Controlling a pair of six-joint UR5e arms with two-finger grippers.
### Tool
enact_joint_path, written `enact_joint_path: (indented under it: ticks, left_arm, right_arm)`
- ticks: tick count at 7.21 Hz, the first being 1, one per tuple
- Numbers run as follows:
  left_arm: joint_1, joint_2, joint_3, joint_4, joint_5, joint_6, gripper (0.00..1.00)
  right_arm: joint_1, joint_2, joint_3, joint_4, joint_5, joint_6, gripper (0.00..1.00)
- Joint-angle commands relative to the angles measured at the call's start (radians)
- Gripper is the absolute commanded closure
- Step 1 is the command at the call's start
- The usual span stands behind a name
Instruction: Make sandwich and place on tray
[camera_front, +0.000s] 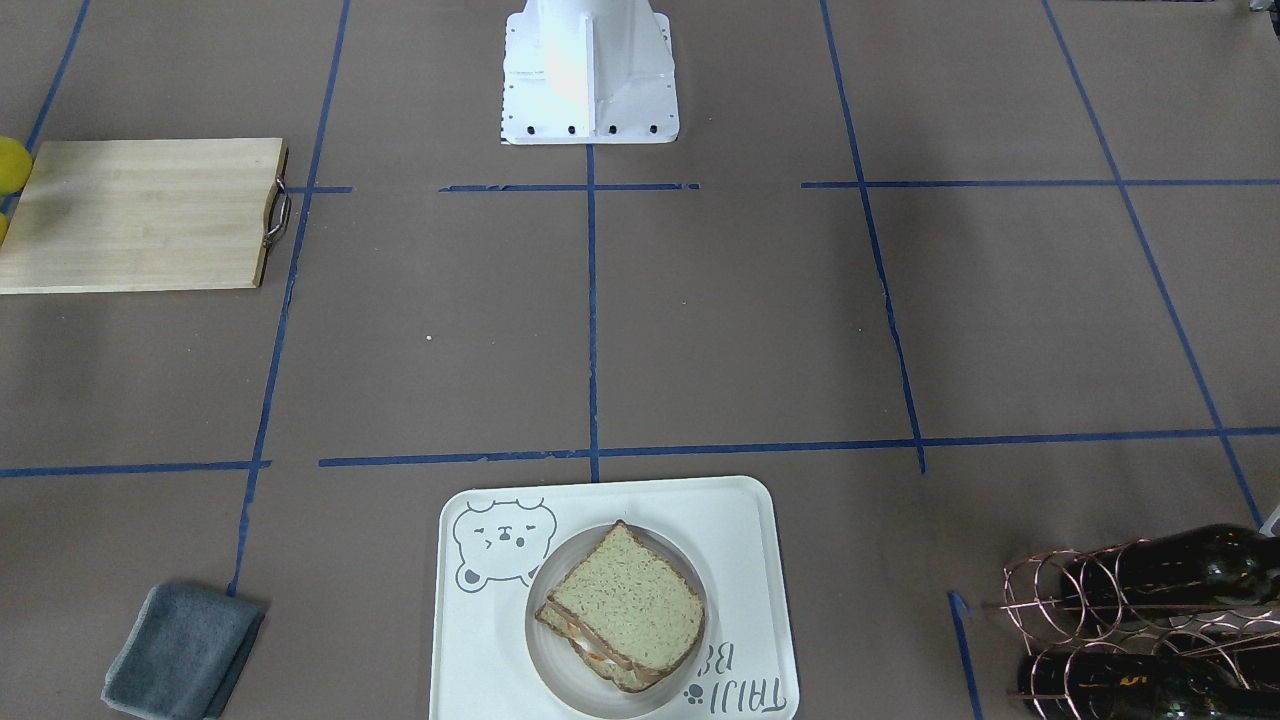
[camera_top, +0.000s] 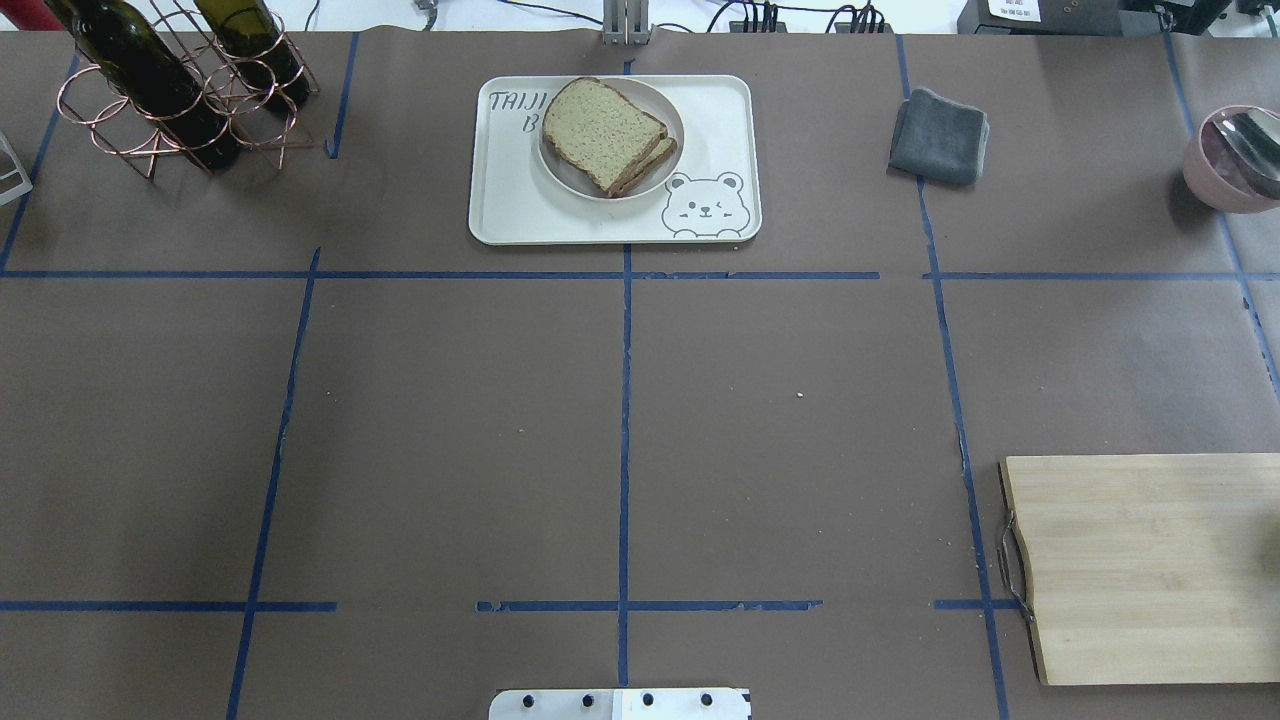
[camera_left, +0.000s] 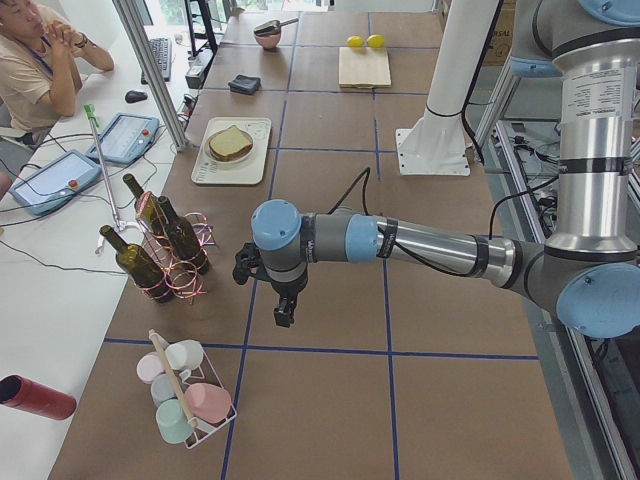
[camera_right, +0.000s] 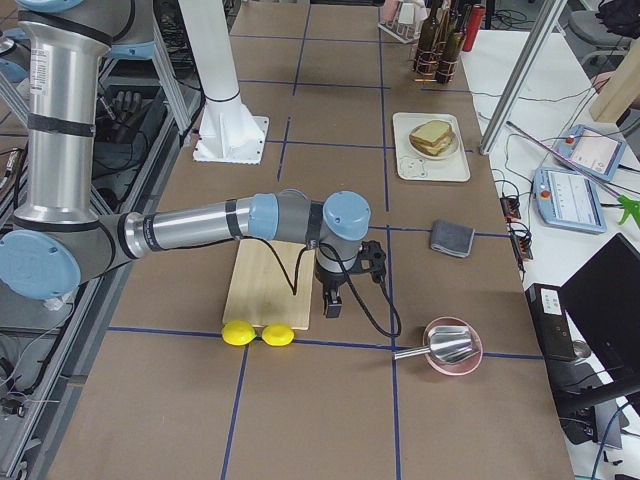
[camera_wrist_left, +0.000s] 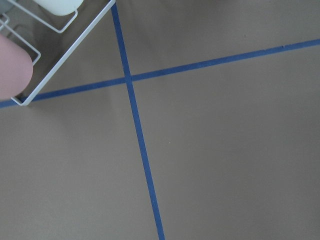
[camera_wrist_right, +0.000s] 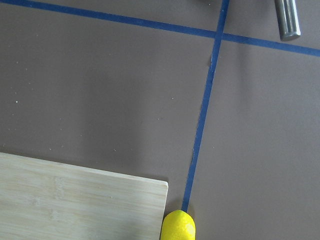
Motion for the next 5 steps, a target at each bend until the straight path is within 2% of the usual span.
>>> enact_joint_path:
  ticks: [1, 5]
  left_arm:
    - [0.001, -0.005, 0.014, -0.014, 0.012, -0.001, 0.00]
    - [0.002, 0.006, 0.011, 0.018, 0.015, -0.012, 0.00]
  right_arm:
    - [-0.002, -0.009, 0.002, 0.047, 0.002, 0.001, 0.00]
    - [0.000, -0.028, 0.003, 0.046, 0.005, 0.001, 0.00]
